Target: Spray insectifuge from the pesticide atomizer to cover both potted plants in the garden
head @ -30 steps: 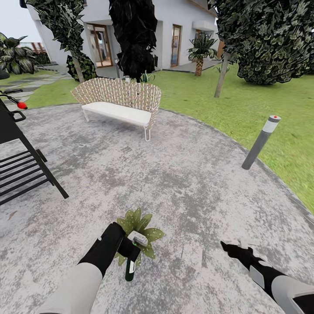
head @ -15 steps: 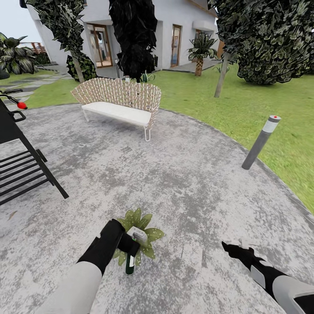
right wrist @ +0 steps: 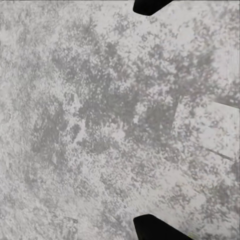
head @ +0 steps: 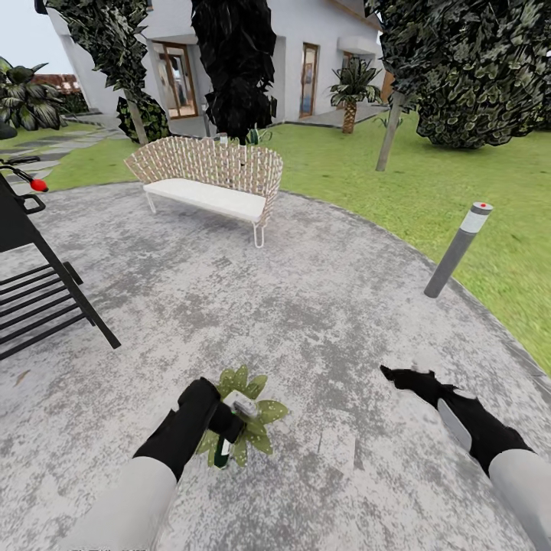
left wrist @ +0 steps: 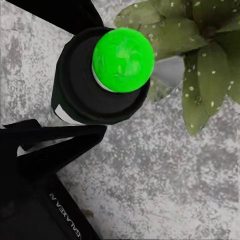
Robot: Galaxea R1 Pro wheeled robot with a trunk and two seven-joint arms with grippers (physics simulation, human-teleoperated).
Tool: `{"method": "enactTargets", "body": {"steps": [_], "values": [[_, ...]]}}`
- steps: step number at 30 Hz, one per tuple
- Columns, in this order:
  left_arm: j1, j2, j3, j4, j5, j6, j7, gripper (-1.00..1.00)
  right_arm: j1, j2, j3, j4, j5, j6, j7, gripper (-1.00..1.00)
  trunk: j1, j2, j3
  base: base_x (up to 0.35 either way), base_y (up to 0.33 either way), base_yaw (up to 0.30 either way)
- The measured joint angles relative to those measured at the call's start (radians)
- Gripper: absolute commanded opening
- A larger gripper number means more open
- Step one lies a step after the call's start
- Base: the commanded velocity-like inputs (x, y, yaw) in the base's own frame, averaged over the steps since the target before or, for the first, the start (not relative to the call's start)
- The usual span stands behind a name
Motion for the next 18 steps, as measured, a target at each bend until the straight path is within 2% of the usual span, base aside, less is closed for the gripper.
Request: {"method": "enactTargets", "body": {"steps": [4, 5, 7, 8, 9, 12, 16, 18], "values": [[0.000, 0.042, -0.006, 0.000, 0.004, -0.125, -0.005, -1.00, 0.000, 0.000, 0.005, -0.148, 0.052, 0.111, 0.001, 1.00, 0.000, 0.000, 0.000, 0.000, 0.000, 0.000], [-0.001, 0.061, -0.006, 0.001, 0.001, -0.169, -0.022, -1.00, 0.000, 0.000, 0.006, -0.191, 0.082, 0.151, 0.006, 1.00, 0.000, 0.000, 0.000, 0.000, 0.000, 0.000], [0.000, 0.092, -0.006, 0.001, 0.002, -0.210, -0.075, -1.00, 0.001, 0.000, 0.006, -0.223, 0.123, 0.184, 0.046, 1.00, 0.000, 0.000, 0.000, 0.000, 0.000, 0.000], [-0.001, 0.106, -0.006, 0.001, 0.002, -0.233, -0.111, -1.00, 0.001, 0.001, 0.006, -0.231, 0.143, 0.192, 0.085, 1.00, 0.000, 0.000, 0.000, 0.000, 0.000, 0.000], [-0.001, 0.126, -0.006, 0.000, 0.001, -0.282, -0.164, -1.00, 0.001, 0.001, 0.006, -0.237, 0.171, 0.199, 0.158, 1.00, 0.000, 0.000, 0.000, 0.000, 0.000, 0.000], [-0.001, 0.165, -0.003, 0.000, -0.001, -0.416, -0.252, -1.00, 0.001, 0.004, 0.007, -0.242, 0.224, 0.203, 0.329, 1.00, 0.000, 0.000, 0.000, 0.000, 0.000, 0.000], [0.000, 0.200, -0.001, -0.001, 0.002, -0.519, -0.358, -1.00, 0.000, 0.008, 0.008, -0.244, 0.267, 0.204, 0.525, 1.00, 0.000, 0.000, 0.000, 0.000, 0.000, 0.000], [0.000, 0.211, 0.001, -0.025, 0.004, -0.604, -0.446, -1.00, 0.000, 0.011, 0.010, -0.244, 0.311, 0.204, 0.612, 1.00, 0.000, 0.000, 0.000, 0.000, 0.000, 0.000]]}}
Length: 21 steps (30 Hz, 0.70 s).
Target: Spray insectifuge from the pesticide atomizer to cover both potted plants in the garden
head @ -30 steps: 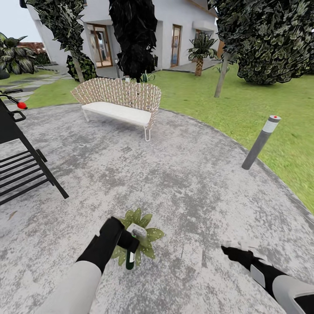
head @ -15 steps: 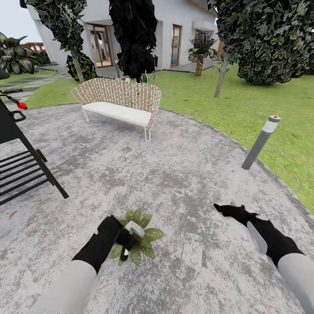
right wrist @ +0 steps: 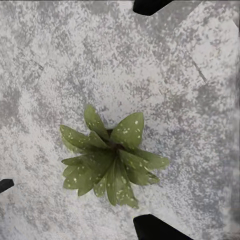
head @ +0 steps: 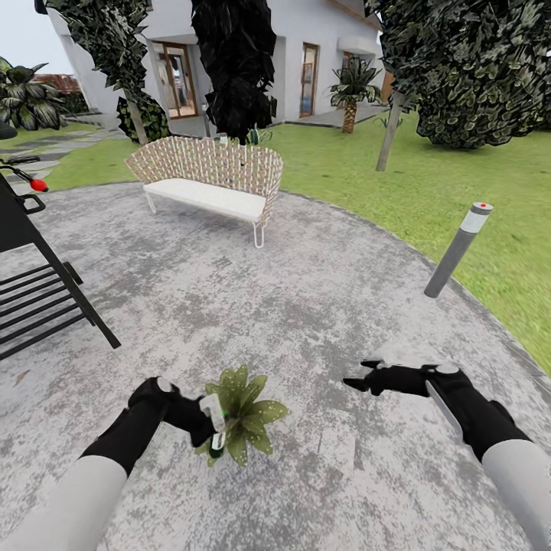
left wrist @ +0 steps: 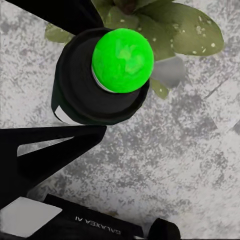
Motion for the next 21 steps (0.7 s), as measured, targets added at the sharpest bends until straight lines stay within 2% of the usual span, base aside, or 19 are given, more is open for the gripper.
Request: {"method": "enactTargets", "body": {"steps": [2, 3, 4, 5, 6, 7, 9, 10, 12, 15, 18, 21], "values": [[0.000, 0.010, 0.013, -0.020, 0.001, -0.042, -0.068, -1.00, 0.000, 0.017, 0.002, 0.000, 0.031, 0.001, 0.043, 1.00, 0.000, 0.000, 0.000, 0.000, 0.000, 0.000], [0.000, 0.019, 0.033, -0.027, 0.001, -0.055, -0.098, -1.00, 0.000, 0.033, 0.002, 0.000, 0.041, 0.001, 0.066, 1.00, 0.000, 0.000, 0.000, 0.000, 0.000, 0.000], [0.000, 0.036, 0.079, -0.032, 0.002, -0.077, -0.131, -1.00, 0.000, 0.064, 0.003, 0.000, 0.049, 0.001, 0.094, 1.00, 0.000, 0.000, 0.000, 0.000, 0.000, 0.000], [0.000, 0.047, 0.113, -0.035, 0.004, -0.096, -0.148, -1.00, 0.000, 0.083, 0.003, 0.000, 0.053, 0.001, 0.106, 1.00, 0.000, 0.000, 0.000, 0.000, 0.000, 0.000], [0.000, 0.057, 0.163, -0.037, 0.004, -0.136, -0.168, -1.00, -0.002, 0.104, 0.003, 0.000, 0.056, 0.001, 0.115, 1.00, 0.000, 0.000, 0.000, 0.000, 0.000, 0.000], [0.000, 0.061, 0.189, -0.038, 0.004, -0.166, -0.179, -1.00, -0.004, 0.115, 0.003, 0.000, 0.058, 0.001, 0.119, 1.00, 0.000, 0.000, 0.000, 0.000, 0.000, 0.000], [0.001, 0.066, 0.220, -0.038, 0.003, -0.211, -0.196, -1.00, -0.008, 0.127, 0.003, 0.000, 0.059, 0.001, 0.125, 1.00, 0.000, 0.000, 0.000, 0.000, 0.000, 0.000], [0.001, 0.067, 0.228, -0.038, 0.003, -0.222, -0.204, -1.00, -0.008, 0.129, 0.003, 0.000, 0.059, 0.001, 0.125, -1.00, 0.000, 0.000, 0.000, 0.000, 0.000, 0.000], [0.001, 0.068, 0.237, -0.038, 0.002, -0.237, -0.219, -1.00, -0.010, 0.132, 0.003, 0.000, 0.059, 0.001, 0.151, -1.00, 0.000, 0.000, 0.000, 0.000, 0.000, 0.000], [0.001, 0.067, 0.238, -0.038, 0.001, -0.241, -0.222, -1.00, -0.010, 0.133, 0.003, 0.000, 0.060, 0.000, 0.251, -1.00, 0.000, 0.000, 0.000, 0.000, 0.000, 0.000], [0.001, 0.061, 0.235, -0.038, 0.001, -0.240, -0.224, -1.00, -0.010, 0.133, 0.005, -0.001, 0.061, -0.001, 0.294, -1.00, 0.000, 0.000, 0.000, 0.000, 0.000, 0.000], [0.001, 0.030, 0.234, -0.038, -0.001, -0.239, -0.225, -1.00, -0.010, 0.133, 0.007, -0.004, 0.061, 0.000, 0.305, -1.00, 0.000, 0.000, 0.000, 0.000, 0.000, 0.000]]}}
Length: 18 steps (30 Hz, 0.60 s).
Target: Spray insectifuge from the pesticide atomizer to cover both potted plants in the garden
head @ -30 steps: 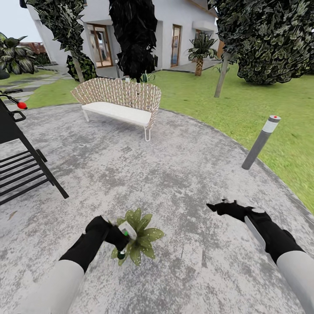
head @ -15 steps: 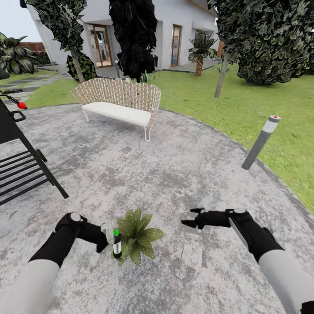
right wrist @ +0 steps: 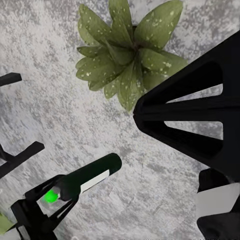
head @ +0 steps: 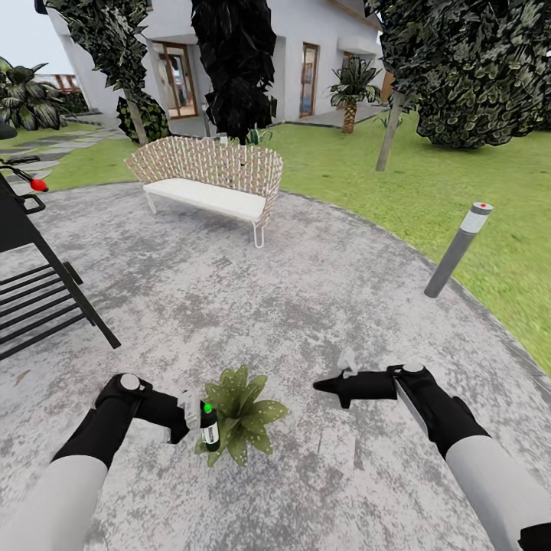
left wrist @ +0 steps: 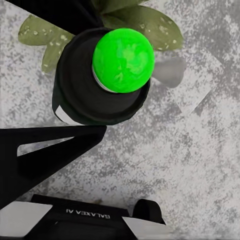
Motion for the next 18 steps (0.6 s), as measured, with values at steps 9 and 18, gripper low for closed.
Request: {"method": "enactTargets", "body": {"steps": [9, 18], "values": [[-0.001, -0.067, -0.001, -0.001, -0.004, 0.003, 0.003, -1.00, 0.000, 0.009, 0.116, -0.088, -0.003, 0.000, 0.005, -1.00, 0.000, 0.000, 0.000, 0.000, 0.000, 0.000], [-0.002, -0.130, -0.050, -0.001, -0.076, 0.018, 0.004, -1.00, 0.000, 0.045, 0.128, -0.128, -0.002, 0.006, 0.006, -1.00, 0.000, 0.000, 0.000, 0.000, 0.000, 0.000]]}}
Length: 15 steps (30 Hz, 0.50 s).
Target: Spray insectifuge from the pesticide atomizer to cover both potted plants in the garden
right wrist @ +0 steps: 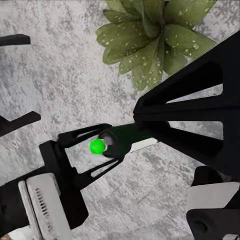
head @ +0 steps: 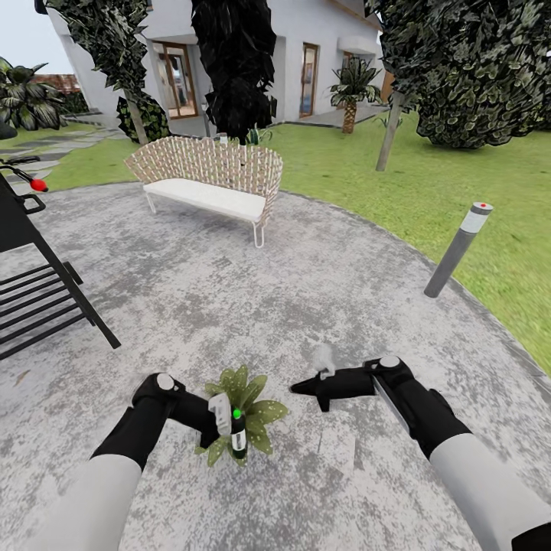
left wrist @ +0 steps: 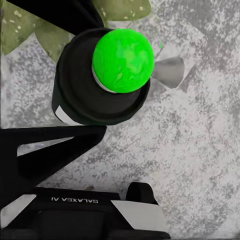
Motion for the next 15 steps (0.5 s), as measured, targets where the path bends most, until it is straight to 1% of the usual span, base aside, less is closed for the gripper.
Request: {"method": "enactTargets", "body": {"steps": [1, 2, 3, 6, 12, 14, 15], "values": [[0.000, -0.009, -0.009, 0.000, -0.031, 0.013, 0.000, -1.00, 0.000, 0.004, 0.001, 0.000, 0.000, 0.006, 0.000, -1.00, 0.000, 0.000, 0.000, 0.000, 0.000, 0.000], [-0.001, -0.015, -0.013, -0.001, -0.051, 0.021, 0.000, -1.00, 0.000, 0.006, 0.001, 0.000, 0.001, 0.014, 0.000, -1.00, 0.000, 0.000, 0.000, 0.000, 0.000, 0.000], [-0.001, -0.021, -0.016, -0.001, -0.060, 0.026, -0.001, -1.00, 0.000, 0.007, 0.001, 0.000, 0.001, 0.019, 0.000, -1.00, 0.000, 0.000, 0.000, 0.000, 0.000, 0.000], [-0.001, -0.036, -0.019, -0.002, -0.069, 0.030, -0.001, -1.00, 0.000, 0.012, 0.002, -0.001, 0.001, 0.025, -0.001, -1.00, 0.000, 0.000, 0.000, 0.000, 0.000, 0.000], [-0.006, -0.056, -0.023, -0.002, -0.071, 0.030, -0.003, -1.00, 0.000, 0.013, 0.003, -0.001, 0.001, 0.026, -0.001, -1.00, 0.000, 0.000, 0.000, 0.000, 0.000, 0.000], [-0.007, -0.061, -0.039, -0.003, -0.071, 0.031, -0.004, -1.00, 0.000, 0.013, 0.003, -0.001, 0.001, 0.026, -0.001, -1.00, 0.000, 0.000, 0.000, 0.000, 0.000, 0.000], [-0.007, -0.064, -0.053, -0.003, -0.071, 0.031, -0.004, -1.00, 0.000, 0.013, 0.004, -0.002, 0.001, 0.026, -0.002, -1.00, 0.000, 0.000, 0.000, 0.000, 0.000, 0.000]]}}
